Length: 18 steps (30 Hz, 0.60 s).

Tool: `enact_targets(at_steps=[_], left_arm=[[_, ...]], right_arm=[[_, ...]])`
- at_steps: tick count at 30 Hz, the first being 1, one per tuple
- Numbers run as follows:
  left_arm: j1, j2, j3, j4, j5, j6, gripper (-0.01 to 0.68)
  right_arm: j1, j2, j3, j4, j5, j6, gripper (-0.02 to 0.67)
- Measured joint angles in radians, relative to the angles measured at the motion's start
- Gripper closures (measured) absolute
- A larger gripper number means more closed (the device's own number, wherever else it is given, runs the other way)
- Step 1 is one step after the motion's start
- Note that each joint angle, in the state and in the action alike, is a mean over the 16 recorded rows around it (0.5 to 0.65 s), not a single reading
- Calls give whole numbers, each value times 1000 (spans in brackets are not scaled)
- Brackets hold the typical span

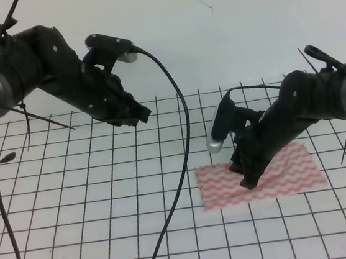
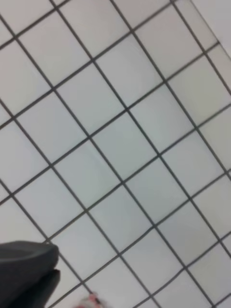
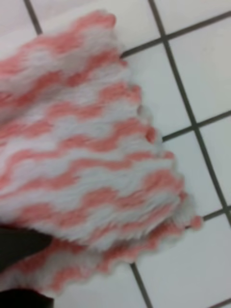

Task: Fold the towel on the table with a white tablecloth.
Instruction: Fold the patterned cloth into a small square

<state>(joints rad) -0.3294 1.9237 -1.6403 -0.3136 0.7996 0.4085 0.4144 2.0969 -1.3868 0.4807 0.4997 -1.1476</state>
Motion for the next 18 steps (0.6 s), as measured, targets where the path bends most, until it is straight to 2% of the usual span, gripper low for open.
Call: enact_targets(at_steps=[7, 18], left_arm=[[13, 0, 0, -47, 5, 38, 672], [13, 0, 0, -78, 20, 63, 672]], right_arm=[[4, -41, -3, -5, 18, 0, 403], [5, -59, -20, -85, 71, 97, 403]])
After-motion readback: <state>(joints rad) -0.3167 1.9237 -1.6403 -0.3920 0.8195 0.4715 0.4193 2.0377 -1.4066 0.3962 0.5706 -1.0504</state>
